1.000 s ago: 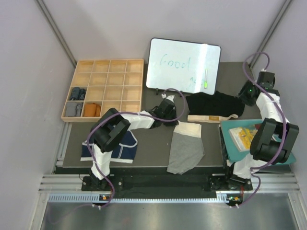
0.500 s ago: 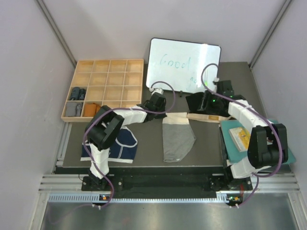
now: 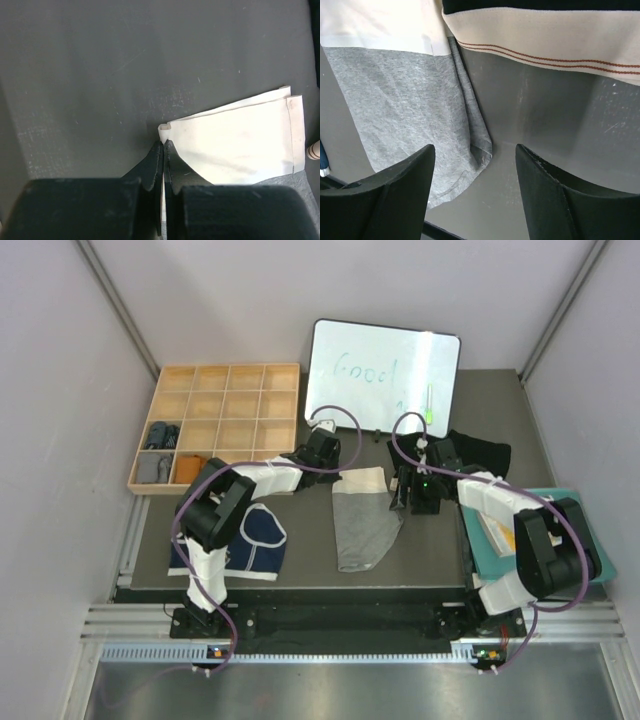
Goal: Roll the underwear
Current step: Move the underwear to the center of the board, then fold the underwear at the center of the board.
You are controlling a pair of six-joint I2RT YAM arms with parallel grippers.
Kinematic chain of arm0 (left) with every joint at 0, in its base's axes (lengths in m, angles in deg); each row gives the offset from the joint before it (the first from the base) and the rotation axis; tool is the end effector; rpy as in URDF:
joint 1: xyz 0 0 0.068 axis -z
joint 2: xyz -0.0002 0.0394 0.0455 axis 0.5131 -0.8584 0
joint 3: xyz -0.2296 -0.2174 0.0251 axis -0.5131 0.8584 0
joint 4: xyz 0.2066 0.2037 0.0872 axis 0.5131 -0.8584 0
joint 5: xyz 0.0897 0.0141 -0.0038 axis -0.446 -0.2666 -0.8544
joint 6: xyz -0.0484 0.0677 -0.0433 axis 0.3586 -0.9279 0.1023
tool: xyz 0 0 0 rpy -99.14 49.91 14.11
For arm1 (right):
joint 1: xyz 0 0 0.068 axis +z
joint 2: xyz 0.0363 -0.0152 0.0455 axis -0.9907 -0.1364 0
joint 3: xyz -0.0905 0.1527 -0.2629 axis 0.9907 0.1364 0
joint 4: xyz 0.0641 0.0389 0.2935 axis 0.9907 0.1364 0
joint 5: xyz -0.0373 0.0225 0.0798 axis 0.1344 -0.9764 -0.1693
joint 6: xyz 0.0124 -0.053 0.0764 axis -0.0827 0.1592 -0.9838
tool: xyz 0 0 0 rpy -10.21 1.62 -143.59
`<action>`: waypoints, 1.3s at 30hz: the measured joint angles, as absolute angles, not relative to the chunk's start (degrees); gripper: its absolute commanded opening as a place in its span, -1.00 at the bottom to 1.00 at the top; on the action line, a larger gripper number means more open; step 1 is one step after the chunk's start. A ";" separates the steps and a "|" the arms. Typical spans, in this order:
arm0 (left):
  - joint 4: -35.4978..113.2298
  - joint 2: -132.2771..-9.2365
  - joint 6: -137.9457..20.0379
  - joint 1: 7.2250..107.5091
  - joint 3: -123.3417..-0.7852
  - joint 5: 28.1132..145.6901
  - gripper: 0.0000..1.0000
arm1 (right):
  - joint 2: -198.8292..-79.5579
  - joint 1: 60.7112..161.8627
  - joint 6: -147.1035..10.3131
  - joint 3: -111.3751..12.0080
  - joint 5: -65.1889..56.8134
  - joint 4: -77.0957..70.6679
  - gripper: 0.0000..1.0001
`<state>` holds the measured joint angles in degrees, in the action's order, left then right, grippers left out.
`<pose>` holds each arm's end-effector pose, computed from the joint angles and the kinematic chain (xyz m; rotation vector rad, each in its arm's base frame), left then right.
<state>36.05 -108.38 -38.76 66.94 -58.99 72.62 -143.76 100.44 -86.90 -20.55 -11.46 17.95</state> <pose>0.4120 -0.2891 0.1302 0.0371 2.3910 -0.4532 0.3105 0.1254 0.1503 0.0744 2.7057 0.5895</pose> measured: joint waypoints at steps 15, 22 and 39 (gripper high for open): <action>31.94 -108.34 -39.27 66.96 -60.85 73.76 -0.35 | -143.15 102.83 -84.45 -18.67 -11.64 16.27 0.05; 28.80 -104.69 -39.14 67.55 -60.83 74.08 -0.24 | -145.29 103.46 -83.43 -18.74 -10.94 16.29 -0.17; 29.01 -89.15 -37.41 70.88 -46.27 74.04 -0.27 | -146.75 104.42 -82.66 -19.50 -7.88 16.44 -1.00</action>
